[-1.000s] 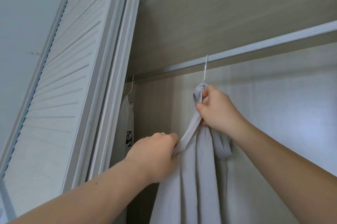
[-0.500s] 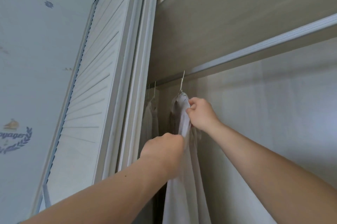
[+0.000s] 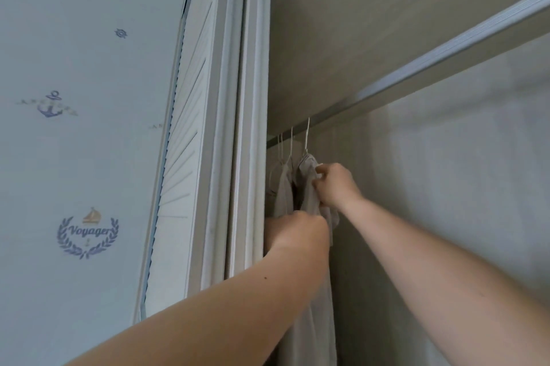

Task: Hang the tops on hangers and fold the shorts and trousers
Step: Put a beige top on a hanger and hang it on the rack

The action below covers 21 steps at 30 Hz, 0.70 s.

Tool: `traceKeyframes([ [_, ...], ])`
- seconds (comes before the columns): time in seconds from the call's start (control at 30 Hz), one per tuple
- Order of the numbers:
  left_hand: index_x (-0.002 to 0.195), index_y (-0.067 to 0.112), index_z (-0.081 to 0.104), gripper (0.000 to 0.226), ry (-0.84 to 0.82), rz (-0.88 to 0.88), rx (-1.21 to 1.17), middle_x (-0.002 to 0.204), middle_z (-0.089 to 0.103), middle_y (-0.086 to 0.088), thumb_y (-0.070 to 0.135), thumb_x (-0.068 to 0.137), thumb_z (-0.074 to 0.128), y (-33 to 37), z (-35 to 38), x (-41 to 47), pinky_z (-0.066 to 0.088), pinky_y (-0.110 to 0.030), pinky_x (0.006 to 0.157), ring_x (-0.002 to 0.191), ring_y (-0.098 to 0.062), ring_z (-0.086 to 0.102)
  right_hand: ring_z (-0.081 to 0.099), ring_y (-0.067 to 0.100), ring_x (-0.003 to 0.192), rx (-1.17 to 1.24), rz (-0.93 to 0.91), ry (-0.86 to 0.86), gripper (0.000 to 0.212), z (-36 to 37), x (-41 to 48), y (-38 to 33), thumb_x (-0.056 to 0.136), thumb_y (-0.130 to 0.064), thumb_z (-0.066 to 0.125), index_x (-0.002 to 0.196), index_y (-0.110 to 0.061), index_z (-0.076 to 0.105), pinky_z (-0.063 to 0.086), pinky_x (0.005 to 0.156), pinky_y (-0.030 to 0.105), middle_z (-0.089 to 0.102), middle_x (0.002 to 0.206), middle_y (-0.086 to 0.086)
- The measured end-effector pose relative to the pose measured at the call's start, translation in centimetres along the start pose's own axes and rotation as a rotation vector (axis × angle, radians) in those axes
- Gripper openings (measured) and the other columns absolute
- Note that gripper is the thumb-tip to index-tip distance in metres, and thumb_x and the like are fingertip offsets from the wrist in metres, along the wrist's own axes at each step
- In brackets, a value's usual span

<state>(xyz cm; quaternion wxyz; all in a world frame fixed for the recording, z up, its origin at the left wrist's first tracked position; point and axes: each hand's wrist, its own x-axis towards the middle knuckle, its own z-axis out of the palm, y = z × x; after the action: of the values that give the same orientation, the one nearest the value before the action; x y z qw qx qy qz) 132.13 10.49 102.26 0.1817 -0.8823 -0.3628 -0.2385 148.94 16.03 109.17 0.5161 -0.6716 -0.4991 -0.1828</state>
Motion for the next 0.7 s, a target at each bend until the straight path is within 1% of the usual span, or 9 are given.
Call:
traceKeyframes([
  [0.07,0.111,0.010,0.059,0.016,-0.018,-0.006,0.026,0.075,0.045,-0.006,0.006,0.095,0.056,-0.2,0.2,0.3,0.043,-0.040,0.071,0.074,-0.024,0.052,0.066,0.036,0.109,0.042,0.014,-0.011,0.042,0.7,0.3,0.4,0.097,-0.015,0.056,0.139,-0.014,0.058,0.057,0.092,0.049,0.062,0.132,0.016],
  [0.2,0.096,0.012,0.056,0.006,0.001,-0.004,0.089,0.076,0.050,-0.006,0.007,0.094,0.056,-0.2,1.1,0.2,0.036,-0.036,0.061,0.061,-0.021,0.046,0.066,0.037,0.109,0.046,-0.005,0.002,0.043,1.6,0.0,1.4,0.097,-0.022,0.058,0.140,-0.018,0.057,0.054,0.097,0.048,0.065,0.129,0.015],
  [0.27,0.098,0.012,0.058,0.006,0.010,-0.002,0.117,0.078,0.052,-0.006,0.007,0.095,0.056,-0.1,1.1,-0.1,0.035,-0.037,0.062,0.061,-0.021,0.046,0.069,0.031,0.101,0.070,-0.023,0.009,0.041,1.6,-0.5,1.7,0.097,-0.024,0.059,0.138,-0.020,0.058,0.056,0.092,0.047,0.066,0.125,0.011],
  [0.33,0.091,0.013,0.053,0.007,0.015,0.019,0.144,0.077,0.051,-0.005,0.008,0.095,0.055,-0.1,0.9,-0.7,0.036,-0.039,0.069,0.062,-0.022,0.045,0.072,0.018,0.081,0.132,-0.038,-0.015,0.037,1.1,-1.4,1.8,0.097,-0.022,0.059,0.134,-0.021,0.062,0.060,0.080,0.040,0.071,0.114,0.006],
  [0.37,0.088,0.014,0.050,0.010,0.018,0.034,0.162,0.076,0.050,-0.005,0.009,0.096,0.054,-0.1,0.7,-1.2,0.035,-0.040,0.071,0.062,-0.021,0.044,0.073,0.015,0.079,0.137,-0.052,-0.022,0.035,0.7,-2.1,1.9,0.098,-0.022,0.058,0.132,-0.022,0.064,0.059,0.079,0.037,0.072,0.110,0.004],
  [0.47,0.096,0.014,0.056,0.002,0.057,0.097,0.209,0.079,0.049,-0.004,0.014,0.098,0.055,-0.1,0.1,-3.1,0.037,-0.043,0.081,0.077,-0.023,0.051,0.068,0.021,0.107,0.090,-0.109,0.000,0.035,-0.8,-4.6,1.9,0.098,-0.028,0.056,0.132,-0.028,0.064,0.053,0.092,0.033,0.072,0.119,0.001],
  [0.57,0.121,0.009,0.058,0.028,0.142,0.205,0.286,0.109,0.060,-0.011,0.023,0.097,0.056,-0.1,-0.4,-6.0,0.037,-0.048,0.096,0.107,-0.032,0.052,0.055,0.017,0.129,0.104,-0.171,-0.035,0.043,-2.4,-7.9,1.4,0.100,-0.037,0.053,0.143,-0.031,0.052,0.040,0.101,0.027,0.061,0.139,-0.003],
  [0.63,0.123,0.008,0.056,0.034,0.270,0.289,0.327,0.121,0.059,-0.015,0.029,0.097,0.051,-0.6,-0.6,-8.4,0.034,-0.049,0.096,0.112,-0.034,0.047,0.040,0.011,0.141,0.075,-0.239,-0.063,0.050,-3.4,-10.5,0.5,0.103,-0.041,0.048,0.151,-0.034,0.039,0.030,0.108,0.024,0.045,0.154,-0.007],
  [0.7,0.128,0.009,0.054,0.041,0.333,0.328,0.294,0.132,0.056,-0.016,0.037,0.099,0.044,-1.5,-0.6,-10.9,0.027,-0.053,0.105,0.124,-0.036,0.042,0.025,0.010,0.149,0.060,-0.283,-0.072,0.054,-4.1,-13.1,-0.8,0.104,-0.041,0.044,0.156,-0.034,0.029,0.022,0.117,0.028,0.032,0.161,-0.009],
])
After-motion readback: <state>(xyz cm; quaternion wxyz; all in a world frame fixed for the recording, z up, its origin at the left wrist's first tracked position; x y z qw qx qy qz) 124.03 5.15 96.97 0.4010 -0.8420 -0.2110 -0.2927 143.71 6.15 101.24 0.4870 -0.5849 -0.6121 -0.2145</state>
